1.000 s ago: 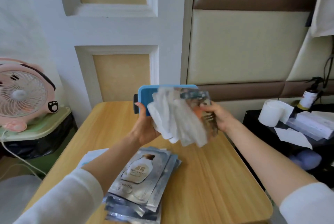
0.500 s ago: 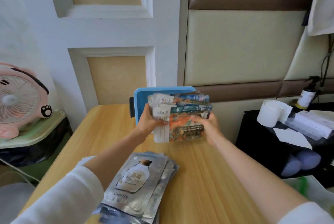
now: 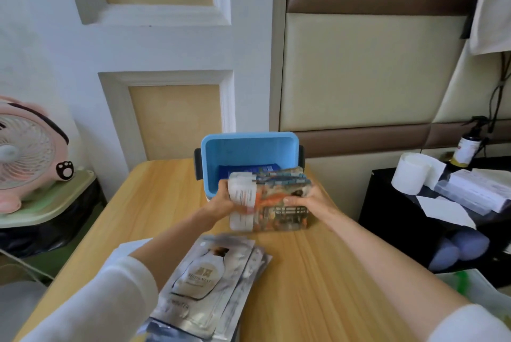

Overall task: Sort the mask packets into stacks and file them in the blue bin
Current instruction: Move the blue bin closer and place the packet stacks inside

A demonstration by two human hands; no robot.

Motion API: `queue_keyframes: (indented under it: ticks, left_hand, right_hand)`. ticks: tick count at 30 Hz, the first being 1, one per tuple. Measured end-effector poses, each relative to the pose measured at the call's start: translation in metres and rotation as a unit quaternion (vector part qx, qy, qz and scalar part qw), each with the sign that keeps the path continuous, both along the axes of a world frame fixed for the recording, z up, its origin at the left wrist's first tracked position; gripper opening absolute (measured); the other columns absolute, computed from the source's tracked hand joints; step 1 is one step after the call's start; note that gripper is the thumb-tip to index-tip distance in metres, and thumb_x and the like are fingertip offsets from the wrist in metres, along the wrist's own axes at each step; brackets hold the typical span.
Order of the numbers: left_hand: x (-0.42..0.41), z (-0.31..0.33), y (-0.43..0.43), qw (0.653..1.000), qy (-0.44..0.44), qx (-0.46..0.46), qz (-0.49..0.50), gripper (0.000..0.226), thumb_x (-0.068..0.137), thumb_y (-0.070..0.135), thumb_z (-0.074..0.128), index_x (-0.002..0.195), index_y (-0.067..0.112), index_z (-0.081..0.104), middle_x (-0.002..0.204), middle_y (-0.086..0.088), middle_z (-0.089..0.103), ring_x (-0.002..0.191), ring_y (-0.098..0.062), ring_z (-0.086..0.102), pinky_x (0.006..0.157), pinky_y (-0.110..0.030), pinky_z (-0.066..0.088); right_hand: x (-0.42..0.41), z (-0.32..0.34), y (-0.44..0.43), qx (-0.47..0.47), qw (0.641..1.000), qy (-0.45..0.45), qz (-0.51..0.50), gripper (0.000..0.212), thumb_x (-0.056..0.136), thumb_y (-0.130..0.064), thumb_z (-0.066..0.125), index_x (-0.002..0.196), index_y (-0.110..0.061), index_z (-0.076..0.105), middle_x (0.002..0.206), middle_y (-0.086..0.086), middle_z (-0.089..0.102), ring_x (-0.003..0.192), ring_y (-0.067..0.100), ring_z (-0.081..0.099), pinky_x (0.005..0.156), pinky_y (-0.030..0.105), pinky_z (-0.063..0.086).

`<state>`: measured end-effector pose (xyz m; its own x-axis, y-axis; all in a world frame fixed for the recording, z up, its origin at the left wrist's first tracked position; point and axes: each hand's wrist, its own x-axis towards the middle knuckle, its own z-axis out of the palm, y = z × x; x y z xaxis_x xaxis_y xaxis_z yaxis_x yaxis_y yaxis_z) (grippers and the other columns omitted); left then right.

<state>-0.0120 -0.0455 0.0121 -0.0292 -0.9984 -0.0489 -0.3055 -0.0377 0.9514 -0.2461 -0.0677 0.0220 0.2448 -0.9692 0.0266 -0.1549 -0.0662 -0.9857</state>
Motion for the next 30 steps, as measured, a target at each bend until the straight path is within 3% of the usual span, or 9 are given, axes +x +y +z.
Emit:
queue_keyframes:
  ticks: [3, 6, 10, 13, 17, 20, 24, 27, 30]
  left_hand:
    - [0.005, -0.012, 0.005, 0.999, 0.017, 0.037, 0.002, 0.084, 0.065, 0.004, 0.082, 0.126, 0.017, 0.025, 0.112, -0.003, 0.054, 0.102, -0.013, 0.056, 0.076, -0.024, 0.053]
    - [0.001, -0.022, 0.001, 0.998, 0.037, 0.031, -0.034, 0.091, 0.057, 0.008, 0.086, 0.131, 0.015, 0.033, 0.118, -0.008, 0.060, 0.109, -0.020, 0.060, 0.086, -0.037, 0.056]
    - [-0.015, -0.021, 0.005, 0.999, 0.022, -0.043, 0.015, 0.064, 0.068, 0.003, 0.080, 0.124, 0.012, 0.048, 0.104, 0.002, 0.065, 0.097, -0.010, 0.063, 0.068, -0.014, 0.053]
    - [-0.019, -0.010, 0.008, 0.994, 0.028, -0.103, 0.028, 0.060, 0.069, 0.002, 0.079, 0.122, 0.015, 0.054, 0.104, 0.007, 0.066, 0.094, -0.004, 0.062, 0.067, -0.009, 0.050]
    - [-0.010, 0.010, 0.007, 0.993, 0.039, -0.103, -0.030, 0.066, 0.072, -0.005, 0.075, 0.127, 0.018, 0.047, 0.104, 0.009, 0.064, 0.090, 0.004, 0.063, 0.070, -0.011, 0.050]
    - [-0.001, 0.000, 0.011, 0.994, 0.019, -0.060, -0.092, 0.078, 0.068, -0.008, 0.076, 0.130, 0.018, 0.036, 0.106, 0.001, 0.064, 0.096, -0.004, 0.065, 0.076, -0.021, 0.055]
    - [-0.003, -0.014, 0.014, 0.998, 0.043, -0.034, -0.041, 0.066, 0.072, -0.007, 0.073, 0.129, 0.009, 0.044, 0.109, -0.004, 0.064, 0.099, -0.012, 0.064, 0.070, -0.016, 0.053]
    - [-0.011, -0.008, 0.015, 0.995, 0.057, -0.077, 0.002, 0.055, 0.076, -0.010, 0.068, 0.123, 0.012, 0.051, 0.103, 0.007, 0.064, 0.093, -0.002, 0.061, 0.065, -0.007, 0.049]
    - [-0.007, -0.003, 0.010, 0.993, 0.066, -0.097, 0.023, 0.055, 0.075, -0.010, 0.069, 0.121, 0.015, 0.053, 0.101, 0.012, 0.064, 0.086, 0.008, 0.062, 0.066, -0.005, 0.048]
  right_hand:
    - [-0.009, -0.009, -0.001, 0.008, 1.000, 0.029, 0.008, 0.077, 0.070, -0.005, 0.078, 0.130, -0.020, 0.033, 0.118, -0.002, 0.051, 0.105, 0.014, 0.051, 0.072, 0.017, 0.039]
    - [-0.007, -0.018, -0.004, 0.041, 0.999, 0.010, 0.009, 0.076, 0.068, 0.000, 0.079, 0.126, -0.023, 0.036, 0.117, 0.001, 0.058, 0.104, 0.015, 0.055, 0.078, 0.025, 0.041]
    - [-0.001, -0.027, -0.003, 0.046, 0.995, -0.053, -0.065, 0.067, 0.066, 0.004, 0.079, 0.120, -0.016, 0.046, 0.109, 0.003, 0.064, 0.097, 0.016, 0.061, 0.068, 0.023, 0.045]
    - [0.004, -0.023, -0.001, 0.009, 0.988, -0.088, -0.130, 0.057, 0.065, 0.007, 0.078, 0.111, -0.014, 0.053, 0.102, -0.002, 0.065, 0.090, 0.012, 0.061, 0.066, 0.021, 0.046]
    - [0.006, -0.019, -0.004, 0.009, 0.987, -0.139, -0.079, 0.065, 0.064, 0.009, 0.078, 0.118, -0.012, 0.047, 0.108, 0.001, 0.066, 0.105, 0.018, 0.061, 0.087, 0.031, 0.049]
    - [0.007, -0.028, 0.002, 0.056, 0.995, -0.079, -0.009, 0.063, 0.064, 0.006, 0.079, 0.109, -0.023, 0.044, 0.112, 0.002, 0.062, 0.106, 0.020, 0.059, 0.103, 0.043, 0.042]
    - [0.013, -0.024, 0.005, 0.051, 0.998, -0.042, 0.018, 0.075, 0.071, 0.008, 0.073, 0.129, -0.016, 0.033, 0.116, -0.002, 0.058, 0.104, 0.011, 0.055, 0.097, 0.028, 0.043]
    - [0.012, -0.015, 0.004, 0.016, 0.999, -0.050, -0.012, 0.076, 0.074, 0.008, 0.071, 0.133, -0.016, 0.030, 0.114, -0.005, 0.055, 0.108, 0.010, 0.050, 0.096, 0.023, 0.035]
    - [0.011, -0.011, 0.001, -0.018, 0.999, -0.037, -0.020, 0.074, 0.073, 0.011, 0.071, 0.126, -0.024, 0.034, 0.109, -0.012, 0.059, 0.103, 0.003, 0.052, 0.088, 0.015, 0.040]
